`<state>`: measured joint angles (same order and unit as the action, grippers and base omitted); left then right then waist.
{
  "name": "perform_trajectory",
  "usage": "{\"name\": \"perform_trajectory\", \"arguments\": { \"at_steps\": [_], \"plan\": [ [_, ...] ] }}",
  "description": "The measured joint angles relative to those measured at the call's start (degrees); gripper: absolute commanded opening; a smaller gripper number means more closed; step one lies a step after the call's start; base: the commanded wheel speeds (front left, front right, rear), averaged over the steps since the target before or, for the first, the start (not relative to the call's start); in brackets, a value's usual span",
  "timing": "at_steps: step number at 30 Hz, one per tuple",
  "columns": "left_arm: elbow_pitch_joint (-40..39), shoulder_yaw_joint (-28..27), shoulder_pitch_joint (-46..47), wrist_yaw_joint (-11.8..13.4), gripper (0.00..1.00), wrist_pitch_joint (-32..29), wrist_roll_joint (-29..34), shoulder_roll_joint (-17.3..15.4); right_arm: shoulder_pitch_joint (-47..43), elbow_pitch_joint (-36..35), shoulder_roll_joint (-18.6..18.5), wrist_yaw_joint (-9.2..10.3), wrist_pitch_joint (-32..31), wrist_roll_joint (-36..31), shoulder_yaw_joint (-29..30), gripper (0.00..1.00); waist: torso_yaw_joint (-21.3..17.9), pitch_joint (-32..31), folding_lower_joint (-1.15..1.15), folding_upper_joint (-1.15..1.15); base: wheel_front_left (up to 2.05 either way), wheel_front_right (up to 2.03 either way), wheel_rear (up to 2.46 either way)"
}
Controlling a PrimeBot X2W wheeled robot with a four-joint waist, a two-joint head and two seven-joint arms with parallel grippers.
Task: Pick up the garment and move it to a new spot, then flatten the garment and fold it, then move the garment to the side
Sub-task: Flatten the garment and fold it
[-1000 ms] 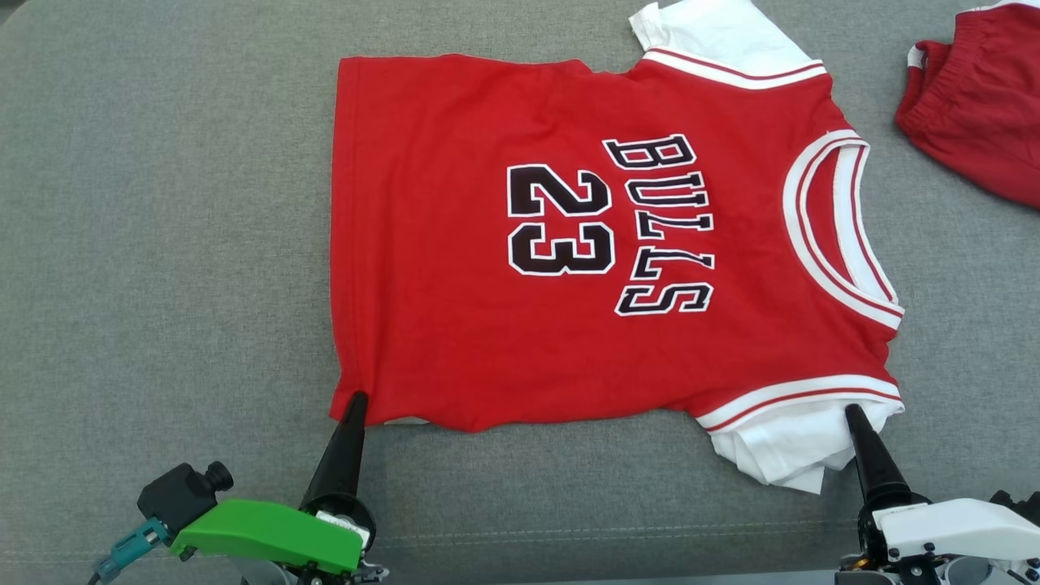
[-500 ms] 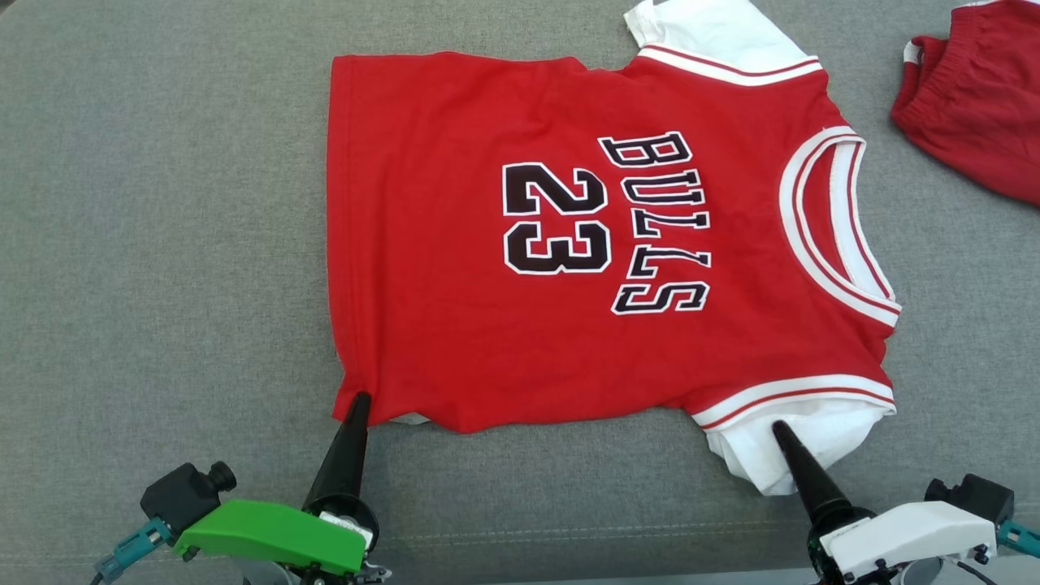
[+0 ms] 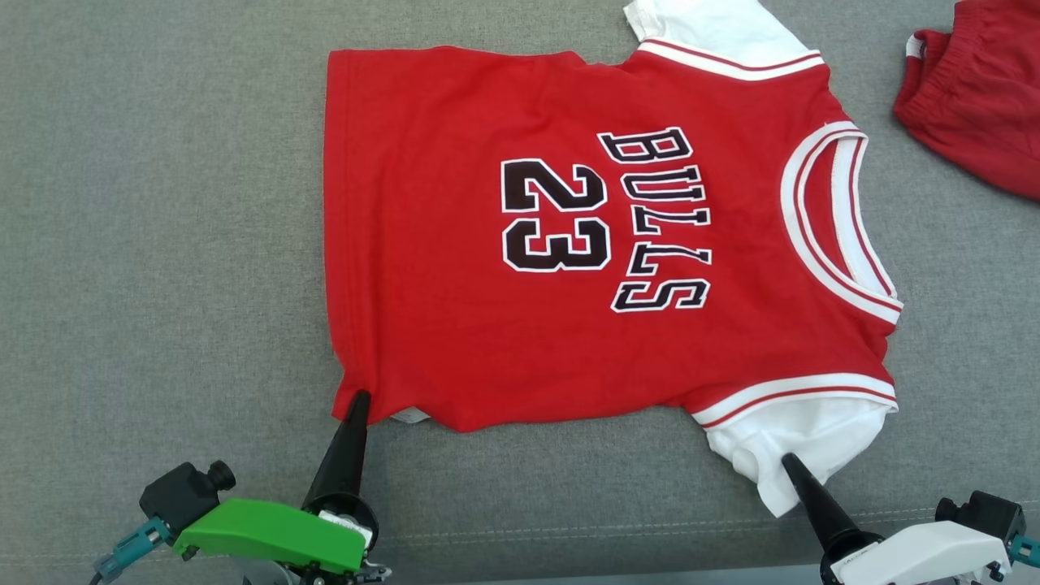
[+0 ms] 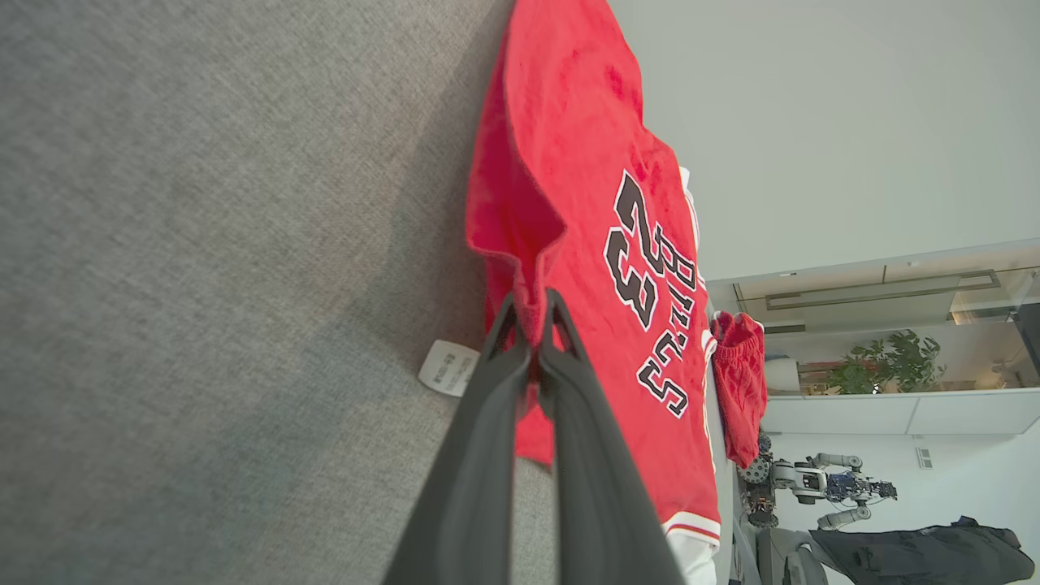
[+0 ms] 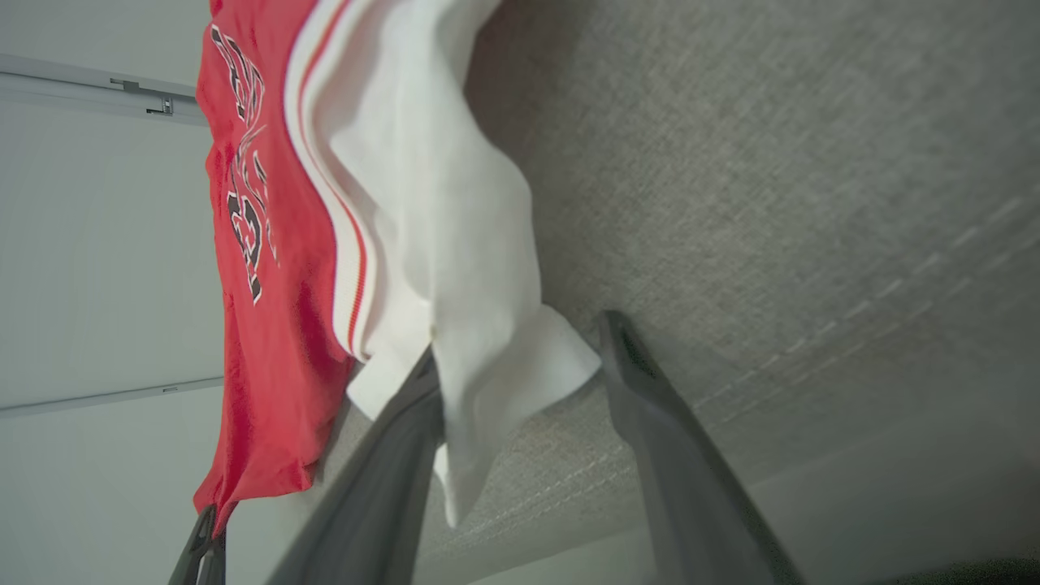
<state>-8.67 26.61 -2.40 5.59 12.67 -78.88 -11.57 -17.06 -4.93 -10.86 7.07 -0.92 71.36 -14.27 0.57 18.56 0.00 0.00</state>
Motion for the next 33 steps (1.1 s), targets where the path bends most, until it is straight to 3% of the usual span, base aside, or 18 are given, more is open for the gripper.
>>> {"name": "perform_trajectory", "arguments": {
  "at_steps": [1,2,6,16,23,33],
  "plan": [
    [0.0,0.0,0.0,0.0,0.00,0.0,0.0,0.0,-0.1,0.1,0.0,0.00,-0.2,0.3,0.0,0.13,0.0,0.1,0.00,0.00,0.00,0.00,0.00],
    [0.0,-0.1,0.0,0.1,0.00,0.0,0.0,0.0,-0.2,0.1,0.0,0.00,-0.2,0.6,0.0,0.00,0.0,0.1,0.00,0.00,0.00,0.00,0.00],
    [-0.1,-0.3,0.0,0.1,0.00,0.0,0.0,0.0,-0.6,-0.7,0.6,-0.70,-0.8,2.8,0.1,0.00,-0.1,0.3,0.00,0.00,0.00,0.00,0.00],
    [-3.0,-0.9,0.2,0.1,0.00,0.0,0.0,-0.1,1.1,-12.1,0.4,-5.55,-2.3,8.1,3.6,0.00,-0.7,0.3,0.00,0.00,0.00,0.00,0.00],
    [-4.9,-1.0,0.7,0.5,0.00,-1.6,0.0,-1.1,3.1,-16.3,-1.5,-5.31,-3.2,10.4,7.6,0.00,-0.9,-0.2,0.00,0.00,0.00,0.00,0.00],
    [-4.6,-4.5,4.5,1.1,0.00,-3.7,1.0,-4.3,5.4,-15.7,-5.3,-1.78,-5.7,12.5,12.3,0.00,0.1,-0.3,0.00,0.00,0.00,0.00,0.00]
  ]
}}
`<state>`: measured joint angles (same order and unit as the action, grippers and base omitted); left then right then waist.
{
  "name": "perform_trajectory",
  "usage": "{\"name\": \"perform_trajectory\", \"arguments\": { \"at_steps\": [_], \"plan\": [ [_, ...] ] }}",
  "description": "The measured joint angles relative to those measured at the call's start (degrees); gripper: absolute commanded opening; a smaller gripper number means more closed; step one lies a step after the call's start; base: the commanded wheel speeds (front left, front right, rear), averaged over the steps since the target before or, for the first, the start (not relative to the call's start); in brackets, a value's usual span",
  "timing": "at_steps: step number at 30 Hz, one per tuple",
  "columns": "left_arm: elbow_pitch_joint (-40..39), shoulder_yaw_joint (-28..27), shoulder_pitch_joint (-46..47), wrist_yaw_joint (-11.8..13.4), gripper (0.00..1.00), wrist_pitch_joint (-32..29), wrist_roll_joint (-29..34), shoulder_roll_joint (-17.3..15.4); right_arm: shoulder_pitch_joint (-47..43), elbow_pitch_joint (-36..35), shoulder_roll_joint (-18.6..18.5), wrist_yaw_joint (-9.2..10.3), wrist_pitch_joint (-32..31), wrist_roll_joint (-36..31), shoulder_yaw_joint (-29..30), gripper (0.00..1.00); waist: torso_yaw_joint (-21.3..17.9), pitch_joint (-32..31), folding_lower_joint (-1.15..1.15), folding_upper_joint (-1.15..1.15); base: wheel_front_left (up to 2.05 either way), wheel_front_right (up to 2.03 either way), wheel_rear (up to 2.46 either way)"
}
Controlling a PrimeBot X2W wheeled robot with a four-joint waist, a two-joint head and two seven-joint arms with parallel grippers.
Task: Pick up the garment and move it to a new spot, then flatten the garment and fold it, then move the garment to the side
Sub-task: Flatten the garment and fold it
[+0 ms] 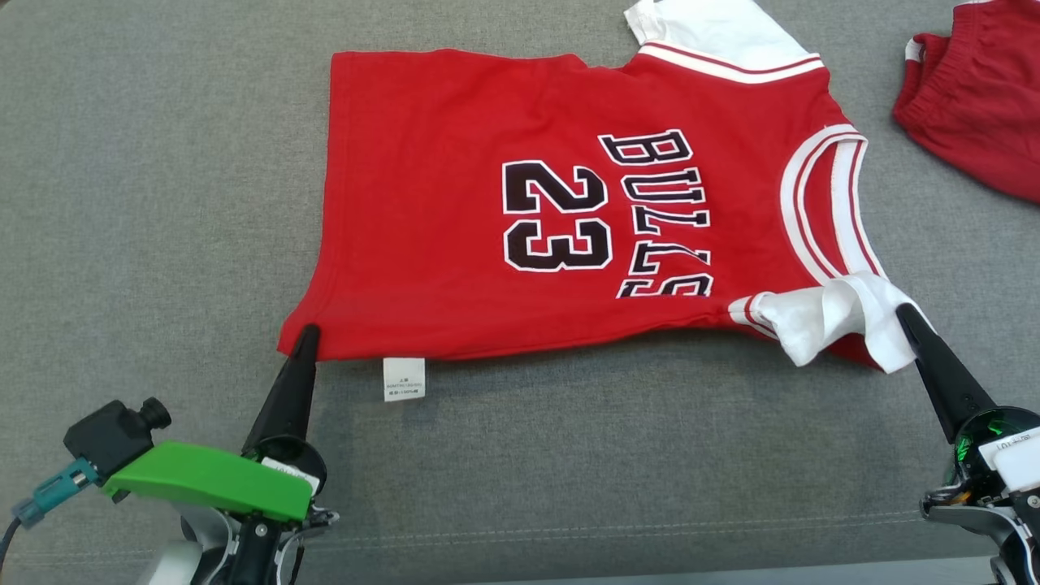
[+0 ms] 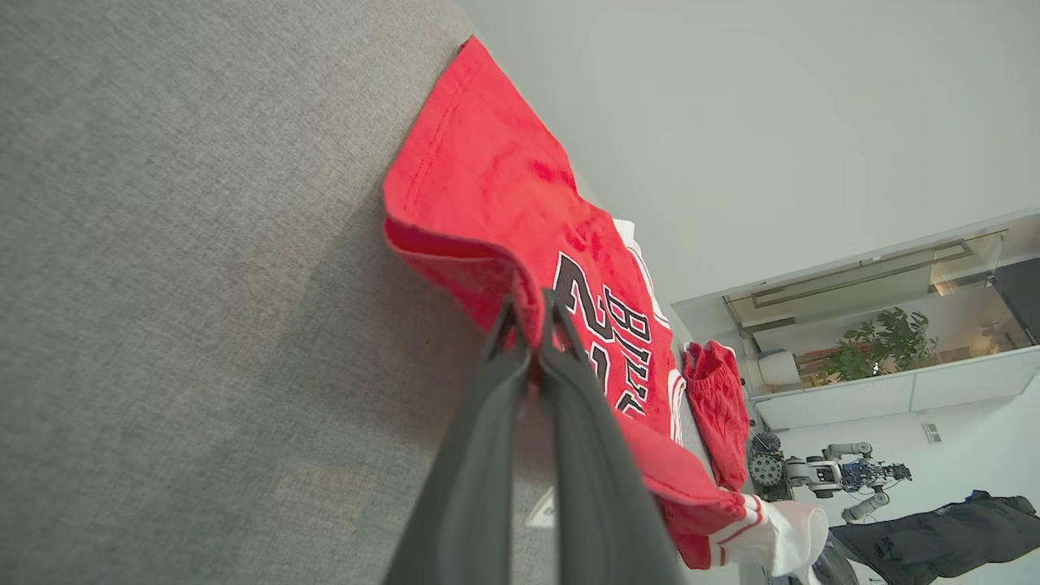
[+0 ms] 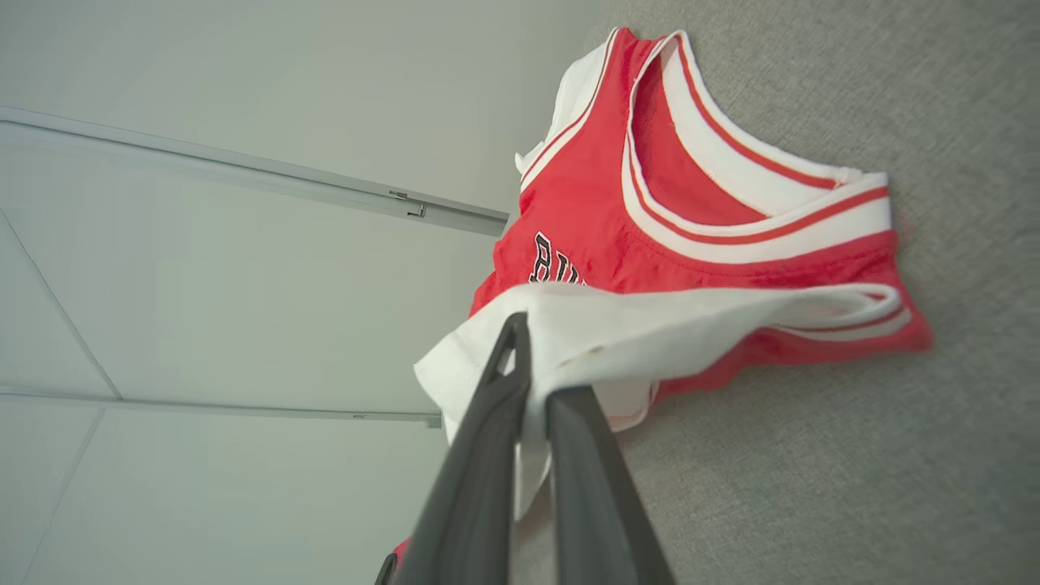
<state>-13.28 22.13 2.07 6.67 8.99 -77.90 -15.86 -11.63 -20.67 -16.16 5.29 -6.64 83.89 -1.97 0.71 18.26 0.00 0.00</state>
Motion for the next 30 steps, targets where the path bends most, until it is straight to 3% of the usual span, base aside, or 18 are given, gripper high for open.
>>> {"name": "perform_trajectory", "arguments": {
  "at_steps": [16,30],
  "plan": [
    [2.8,2.4,9.8,0.5,0.00,-6.3,0.8,-0.6,8.4,2.3,-3.7,1.81,-3.7,0.7,1.5,0.00,0.6,3.4,0.00,0.00,0.00,0.00,0.00],
    [11.6,1.4,20.0,0.5,0.00,-10.0,2.2,0.3,13.8,6.2,-6.0,1.94,-6.1,-0.3,1.4,0.00,1.1,7.1,0.00,0.00,0.00,0.00,0.00]
  ]
}}
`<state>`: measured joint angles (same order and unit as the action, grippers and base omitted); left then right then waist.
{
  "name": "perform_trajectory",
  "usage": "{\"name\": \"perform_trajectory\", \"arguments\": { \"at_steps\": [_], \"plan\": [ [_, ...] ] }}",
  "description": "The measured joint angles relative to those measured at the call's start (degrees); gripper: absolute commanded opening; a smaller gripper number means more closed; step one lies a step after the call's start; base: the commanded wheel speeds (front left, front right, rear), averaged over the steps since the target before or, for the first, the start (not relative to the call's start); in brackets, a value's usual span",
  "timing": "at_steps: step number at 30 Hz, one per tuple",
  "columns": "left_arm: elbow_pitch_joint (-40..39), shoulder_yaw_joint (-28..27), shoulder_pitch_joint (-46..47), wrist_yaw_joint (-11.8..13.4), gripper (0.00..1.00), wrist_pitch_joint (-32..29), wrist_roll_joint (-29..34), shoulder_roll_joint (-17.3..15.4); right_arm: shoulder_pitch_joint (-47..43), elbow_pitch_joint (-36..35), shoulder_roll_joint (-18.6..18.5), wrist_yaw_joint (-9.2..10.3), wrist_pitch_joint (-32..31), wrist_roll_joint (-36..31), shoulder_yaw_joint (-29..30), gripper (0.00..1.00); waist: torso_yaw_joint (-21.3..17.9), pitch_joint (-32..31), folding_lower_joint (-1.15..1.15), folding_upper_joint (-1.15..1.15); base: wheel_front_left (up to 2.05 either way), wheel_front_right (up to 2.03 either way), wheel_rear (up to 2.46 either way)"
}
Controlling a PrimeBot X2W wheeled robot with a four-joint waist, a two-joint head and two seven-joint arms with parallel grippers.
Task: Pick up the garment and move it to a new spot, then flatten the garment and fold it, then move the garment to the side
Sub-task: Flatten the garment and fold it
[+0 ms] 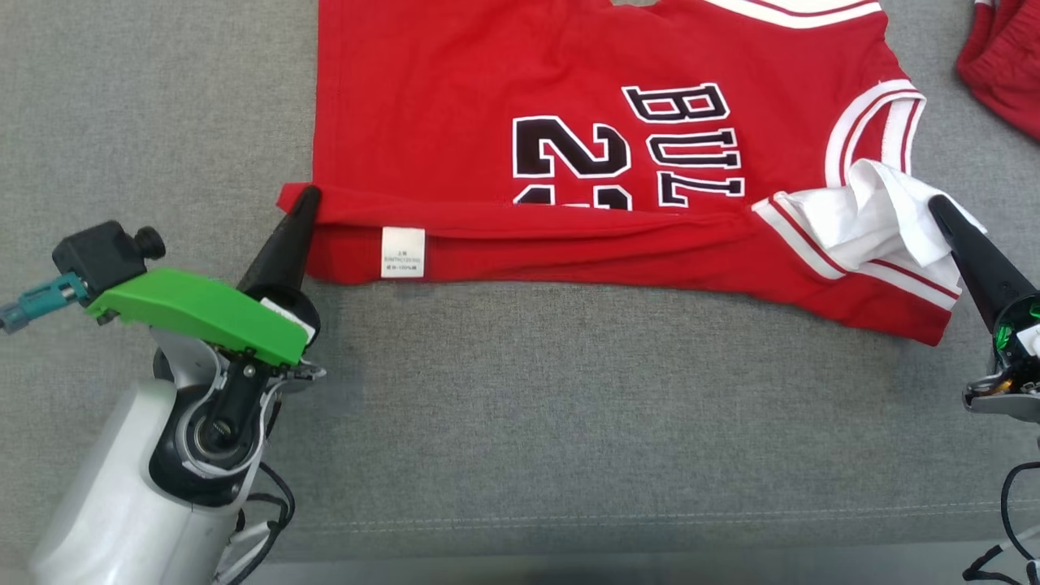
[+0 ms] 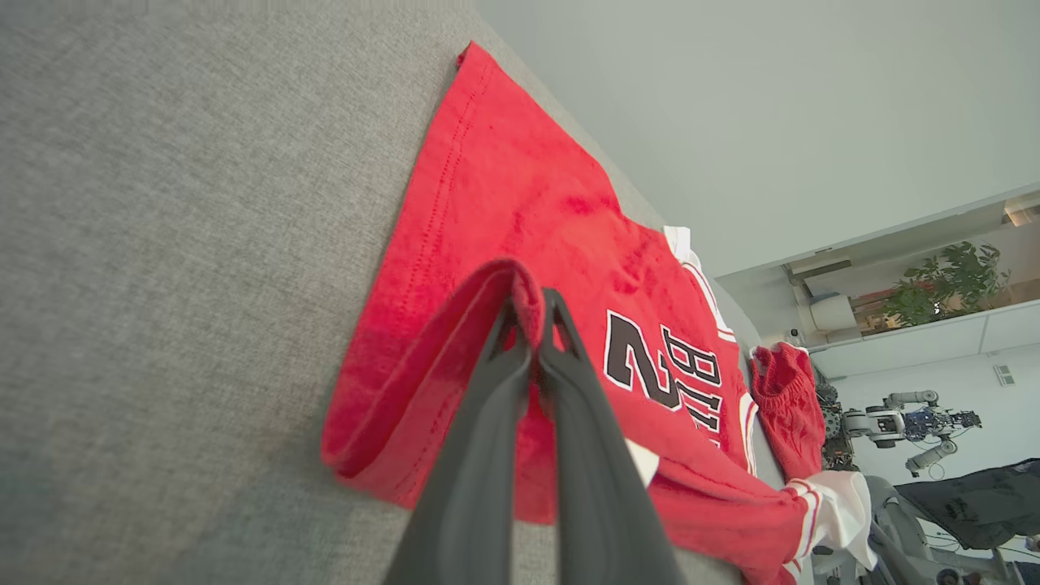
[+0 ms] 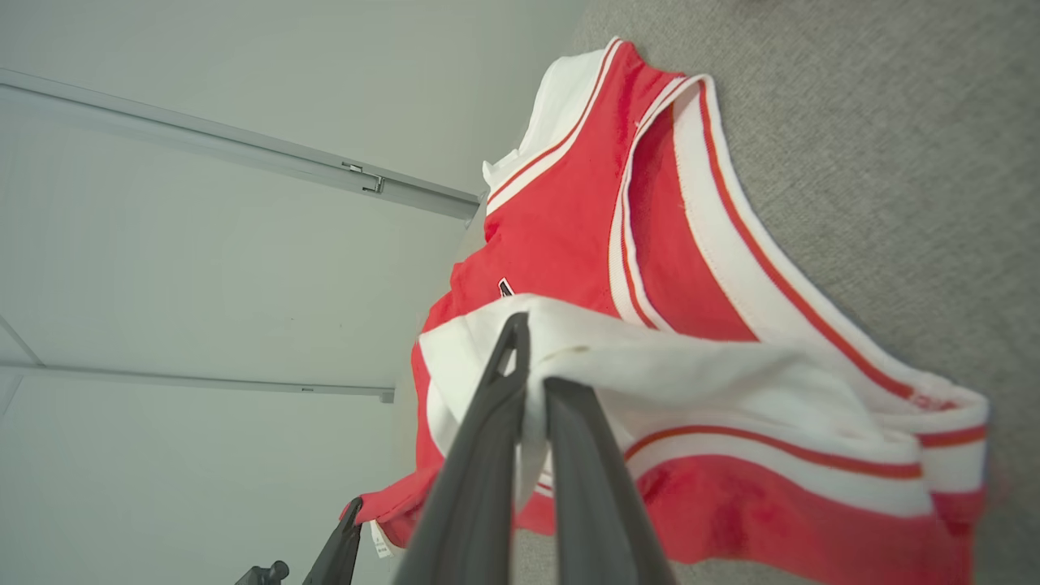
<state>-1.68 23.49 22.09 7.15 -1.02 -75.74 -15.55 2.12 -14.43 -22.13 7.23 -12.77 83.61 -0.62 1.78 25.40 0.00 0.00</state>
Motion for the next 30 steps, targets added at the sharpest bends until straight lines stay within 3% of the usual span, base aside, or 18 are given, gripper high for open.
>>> {"name": "perform_trajectory", "arguments": {
  "at_steps": [25,28,29,30],
  "plan": [
    [11.5,1.0,9.1,0.0,0.02,-2.9,2.9,4.8,7.3,4.3,-2.1,0.01,-0.9,-5.6,-2.9,0.00,-0.1,3.9,0.00,0.00,0.00,0.00,0.00],
    [12.7,1.0,9.1,0.0,0.09,-2.9,2.9,5.1,7.3,5.5,-1.5,0.01,-1.0,-5.6,-3.6,0.00,-0.1,3.5,0.00,0.00,0.00,0.00,0.00],
    [13.0,1.1,9.1,0.0,0.15,-2.9,3.0,5.2,7.3,5.9,-1.3,0.01,-1.1,-5.6,-3.8,0.00,-0.1,3.4,0.00,0.00,0.00,0.00,0.00],
    [13.5,1.1,9.1,0.0,0.29,-2.8,3.0,5.3,7.3,6.2,-1.2,0.01,-1.2,-5.6,-3.9,0.00,-0.1,3.2,0.00,0.00,0.00,0.00,0.00]
  ]
}}
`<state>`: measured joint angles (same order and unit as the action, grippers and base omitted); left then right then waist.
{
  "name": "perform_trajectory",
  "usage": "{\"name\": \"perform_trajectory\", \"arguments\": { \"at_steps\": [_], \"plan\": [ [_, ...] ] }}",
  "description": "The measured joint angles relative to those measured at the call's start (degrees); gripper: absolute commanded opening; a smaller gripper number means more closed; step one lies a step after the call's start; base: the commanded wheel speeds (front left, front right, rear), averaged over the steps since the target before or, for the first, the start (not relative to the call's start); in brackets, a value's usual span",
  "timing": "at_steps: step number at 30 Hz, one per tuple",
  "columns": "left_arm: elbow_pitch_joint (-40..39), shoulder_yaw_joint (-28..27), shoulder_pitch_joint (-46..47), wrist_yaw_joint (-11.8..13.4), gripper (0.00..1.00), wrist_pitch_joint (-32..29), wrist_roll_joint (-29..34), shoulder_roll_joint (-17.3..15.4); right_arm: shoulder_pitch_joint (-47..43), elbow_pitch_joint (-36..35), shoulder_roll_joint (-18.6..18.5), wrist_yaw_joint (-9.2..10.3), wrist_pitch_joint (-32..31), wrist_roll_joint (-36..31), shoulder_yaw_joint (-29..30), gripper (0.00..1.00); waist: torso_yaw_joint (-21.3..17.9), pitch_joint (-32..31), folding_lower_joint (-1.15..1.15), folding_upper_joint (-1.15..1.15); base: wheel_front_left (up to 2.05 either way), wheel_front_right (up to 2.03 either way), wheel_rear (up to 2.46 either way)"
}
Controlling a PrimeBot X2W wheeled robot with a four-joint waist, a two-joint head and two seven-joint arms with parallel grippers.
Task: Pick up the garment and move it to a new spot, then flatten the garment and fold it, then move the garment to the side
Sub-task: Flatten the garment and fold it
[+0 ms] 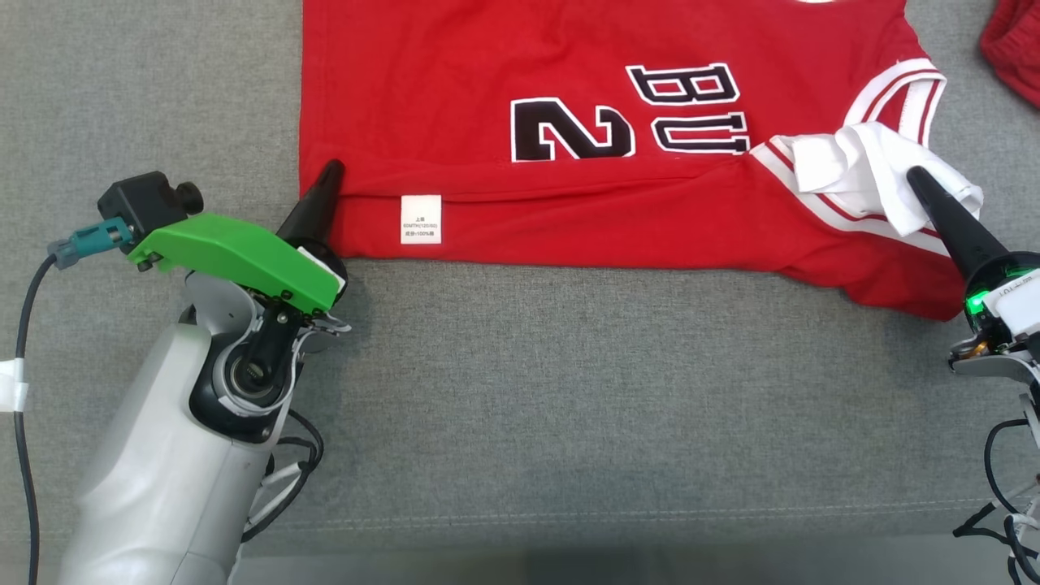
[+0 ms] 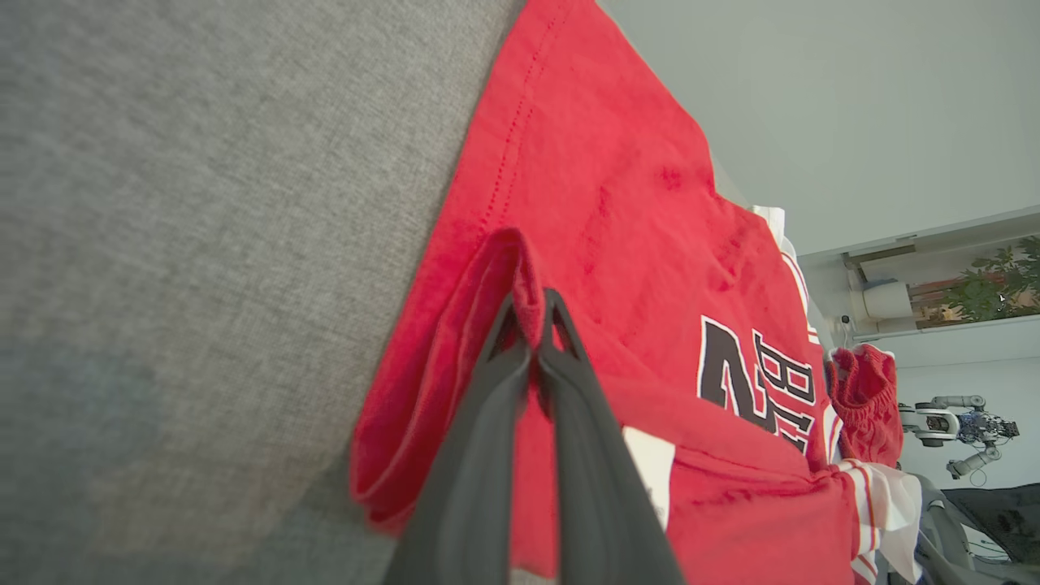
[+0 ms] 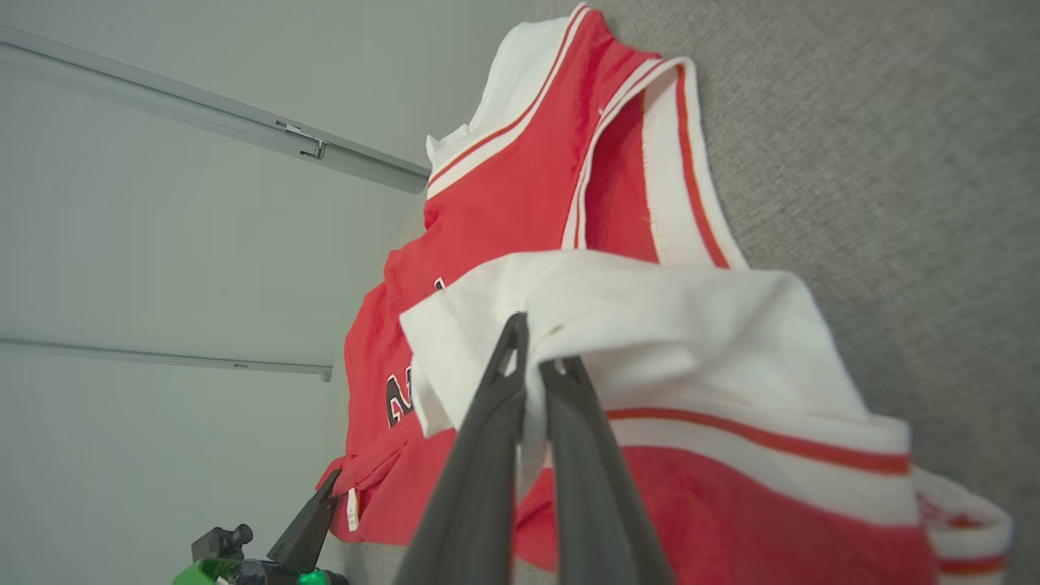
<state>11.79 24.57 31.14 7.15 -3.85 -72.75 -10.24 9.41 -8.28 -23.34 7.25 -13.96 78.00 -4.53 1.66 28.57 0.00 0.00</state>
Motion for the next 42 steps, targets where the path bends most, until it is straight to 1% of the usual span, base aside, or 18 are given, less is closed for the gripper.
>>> {"name": "perform_trajectory", "arguments": {
  "at_steps": [1,2,3,4,5,6,8,9,10,11,12,20,27,30,31,35,37,42],
  "plan": [
    [0.3,0.0,0.0,0.0,0.33,0.0,0.0,0.0,0.0,0.1,0.0,0.00,-0.2,0.0,0.0,0.00,0.0,-0.2,0.00,0.00,0.00,0.00,0.00],
    [0.5,0.0,0.0,0.0,0.44,0.0,0.0,0.1,0.0,0.2,0.0,0.00,-0.2,0.0,0.0,0.04,0.0,-0.3,0.00,0.00,0.00,0.00,0.00],
    [0.7,0.0,0.0,0.0,0.52,0.0,0.0,0.1,0.0,0.3,0.0,0.00,-0.2,-0.1,0.0,0.11,-0.1,-0.4,0.00,0.00,0.00,0.00,0.00],
    [1.0,0.0,0.0,0.0,0.89,0.0,0.1,0.2,0.0,0.5,0.0,0.00,-0.2,-0.4,0.0,0.20,-0.1,-0.4,0.00,0.00,0.00,0.00,0.00],
    [1.2,0.0,0.0,0.0,1.00,0.1,0.4,0.2,0.0,0.8,0.1,0.00,-0.2,-0.5,-0.1,0.27,-0.1,-0.5,0.00,0.00,0.00,0.00,0.00],
    [1.6,0.0,0.0,0.0,1.00,0.2,0.5,0.3,0.0,1.2,0.1,0.00,-0.2,-0.5,-0.2,0.44,-0.2,-0.7,0.00,0.00,0.00,0.00,0.00],
    [2.2,0.1,0.0,0.0,1.00,0.4,0.5,0.4,0.0,1.5,0.4,0.00,-0.2,-0.8,-0.5,0.47,-0.2,-1.1,0.00,0.00,0.00,0.00,0.00],
    [2.3,0.1,0.0,0.0,1.00,0.5,0.6,0.4,0.0,1.7,0.4,0.00,-0.2,-0.9,-0.6,0.54,-0.2,-1.3,0.00,0.00,0.00,0.00,0.00],
    [2.3,0.1,0.0,0.0,1.00,0.5,0.6,0.4,0.0,1.7,0.4,0.00,-0.2,-0.9,-0.6,0.75,-0.2,-1.3,0.00,0.00,0.00,0.00,0.00],
    [2.4,0.1,0.0,0.0,1.00,0.5,0.7,0.6,0.0,1.9,0.5,0.00,-0.2,-0.9,-0.7,0.99,-0.3,-1.6,0.00,0.00,0.00,0.00,0.00],
    [2.6,0.2,0.0,0.0,1.00,0.5,0.9,0.7,0.0,2.1,0.5,0.00,-0.2,-0.9,-0.7,1.00,-0.3,-1.8,0.00,0.00,0.00,0.00,0.00],
    [3.9,-0.1,-0.1,0.0,1.00,1.3,1.0,1.0,-0.3,3.4,0.4,0.00,0.8,-2.1,0.1,1.00,-0.7,-3.8,0.00,0.00,0.00,0.00,0.00],
    [4.1,-0.2,-1.1,0.0,1.00,2.1,0.9,2.4,-0.9,3.6,0.5,0.00,1.4,-2.4,0.6,1.00,-0.8,-5.3,0.00,0.00,0.00,0.00,0.00],
    [4.0,-0.5,-2.4,0.0,1.00,3.2,0.9,2.5,-2.3,3.3,1.9,0.00,2.4,-2.4,0.8,1.00,-0.7,-5.9,0.00,0.00,0.00,0.00,0.00],
    [3.6,-0.6,-3.5,0.0,1.00,4.0,0.9,2.6,-4.1,2.8,3.4,0.00,3.0,-2.1,0.5,1.00,-0.5,-6.3,0.00,0.00,0.00,0.00,0.00],
    [2.1,-0.4,-6.6,-0.1,1.00,5.0,0.9,3.1,-8.0,1.8,6.9,0.00,3.4,-1.2,-2.1,1.00,-0.3,-6.8,0.00,0.00,0.00,0.00,0.00],
    [1.7,0.0,-8.1,-0.1,1.00,5.4,0.9,3.4,-9.8,1.8,8.2,0.00,3.4,-1.1,-3.4,1.00,-0.4,-6.9,0.00,0.00,0.00,0.00,0.00],
    [0.2,0.7,-10.1,-0.1,1.00,5.6,0.9,3.9,-11.8,1.8,10.8,0.00,5.0,-0.3,-3.5,1.00,-0.6,-6.8,0.00,0.00,0.00,0.00,0.00]
  ]
}}
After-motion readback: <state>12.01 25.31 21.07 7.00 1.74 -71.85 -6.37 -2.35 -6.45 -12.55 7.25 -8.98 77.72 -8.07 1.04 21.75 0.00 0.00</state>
